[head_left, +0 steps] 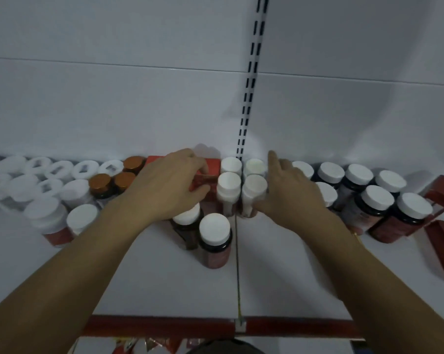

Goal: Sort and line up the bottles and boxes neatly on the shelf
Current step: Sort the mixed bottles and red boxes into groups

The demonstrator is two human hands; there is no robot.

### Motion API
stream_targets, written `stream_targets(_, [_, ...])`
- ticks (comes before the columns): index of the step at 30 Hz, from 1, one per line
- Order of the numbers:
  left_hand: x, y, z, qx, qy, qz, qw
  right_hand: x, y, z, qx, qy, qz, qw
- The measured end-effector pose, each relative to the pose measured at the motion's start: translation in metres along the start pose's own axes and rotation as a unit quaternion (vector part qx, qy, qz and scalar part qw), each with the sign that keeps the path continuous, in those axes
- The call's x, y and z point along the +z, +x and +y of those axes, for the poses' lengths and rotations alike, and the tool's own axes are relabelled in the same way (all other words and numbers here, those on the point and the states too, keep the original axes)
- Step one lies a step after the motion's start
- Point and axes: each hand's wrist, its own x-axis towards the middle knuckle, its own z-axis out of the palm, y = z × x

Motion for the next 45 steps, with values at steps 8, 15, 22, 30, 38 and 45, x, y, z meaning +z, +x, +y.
stream_targets(8, [-0.053, -0.092, -0.108, -0.137, 0.020, 0.060, 0.989, -0.018, -0.015, -0.137, -0.211, 0.016, 0.058, 0.976])
stream_targets(15, [-0.036, -0.167, -0.169, -0.207, -0.036, 0.005, 0.978, 0.052, -0.017, -0.252, -0.331, 0.118, -0.049, 0.935])
stream_targets(22, [-0.025, -0.169, -0.162, -0.234, -0.039, 0.059, 0.970, 0.060, -0.014, -0.254, -0.304, 0.168, -0.033, 0.937])
stream_targets(30, [-0.083, -0.117, -0.097, -0.108, -0.193, 0.250, 0.942, -0.029, -0.031, -0.170, -0.180, 0.431, 0.186, 0.865])
stream_targets(38, [-0.062, -0.021, -0.001, 0.058, -0.237, 0.140, 0.960, -0.063, -0.041, -0.020, -0.071, 0.351, 0.307, 0.882])
stream_targets(45, [-0.040, 0.022, 0.056, 0.088, -0.227, 0.059, 0.968, -0.043, -0.007, 0.077, -0.042, 0.186, 0.173, 0.966])
